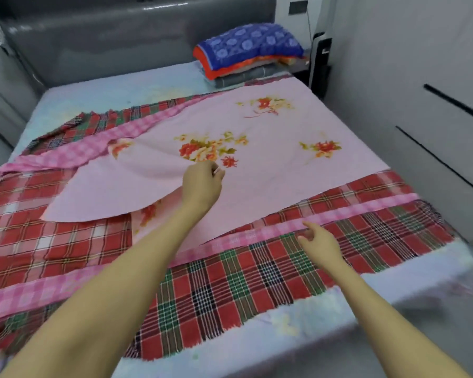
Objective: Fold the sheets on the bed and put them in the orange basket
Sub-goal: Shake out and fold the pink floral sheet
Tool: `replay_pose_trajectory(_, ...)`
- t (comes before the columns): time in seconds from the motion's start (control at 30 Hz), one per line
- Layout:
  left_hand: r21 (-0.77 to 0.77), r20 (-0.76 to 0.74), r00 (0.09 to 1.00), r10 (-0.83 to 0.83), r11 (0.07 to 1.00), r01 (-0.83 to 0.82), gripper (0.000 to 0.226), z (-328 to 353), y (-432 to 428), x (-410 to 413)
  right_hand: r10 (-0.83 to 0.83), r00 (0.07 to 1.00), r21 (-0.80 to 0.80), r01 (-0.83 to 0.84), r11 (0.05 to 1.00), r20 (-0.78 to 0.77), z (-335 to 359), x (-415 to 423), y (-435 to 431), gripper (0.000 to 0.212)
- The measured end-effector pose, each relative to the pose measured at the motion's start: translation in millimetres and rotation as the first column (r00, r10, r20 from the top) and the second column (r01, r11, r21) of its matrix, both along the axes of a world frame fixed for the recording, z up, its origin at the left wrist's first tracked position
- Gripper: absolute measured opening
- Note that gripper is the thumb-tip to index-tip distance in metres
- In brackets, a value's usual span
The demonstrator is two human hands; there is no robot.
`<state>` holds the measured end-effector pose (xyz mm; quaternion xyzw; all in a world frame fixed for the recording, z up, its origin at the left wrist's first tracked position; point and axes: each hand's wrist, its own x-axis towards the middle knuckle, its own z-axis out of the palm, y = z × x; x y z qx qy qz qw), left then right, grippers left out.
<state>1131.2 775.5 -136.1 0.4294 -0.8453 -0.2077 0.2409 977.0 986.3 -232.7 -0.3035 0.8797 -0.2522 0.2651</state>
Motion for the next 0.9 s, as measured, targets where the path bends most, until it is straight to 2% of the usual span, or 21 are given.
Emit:
replay_pose_trajectory(0.17, -0.016, -0.026, 0.997, -0.079, 0.997, 0.079, 0.027, 18, 50, -124, -0.066, 0.998, -0.002, 0.066, 0.998, -0.009, 19, -103, 50, 0.047)
replay_pose_trajectory(0.43, 0.008, -0.038, 0.996, -0.084, 0.996, 0.085, 0.025, 18, 59, -274, -0.186, 0.977, -0.026, 0.19, 0.982, 0.102, 19, -212, 78, 0.048)
replay_pose_trajectory(0.6, 0.048, -0.123, 0.967, -0.224, 0.972, 0.231, 0.028, 36, 90, -391, -0.28, 0.953, 0.007, 0.281, 0.96, 0.114, 13, -287, 105, 0.048)
replay_pose_trajectory(0.8, -0.05, -0.313, 0.879, -0.359, 0.931, 0.363, 0.028, 74, 137, -542, -0.367, 0.919, -0.029, 0.375, 0.927, 0.144, -11, -396, 125, 0.045)
replay_pose_trajectory(0.9, -0.066, -0.266, 0.894, -0.359, 0.933, 0.355, 0.028, 52, 148, -590, -0.418, 0.889, -0.039, 0.432, 0.901, 0.188, -34, -446, 125, 0.044)
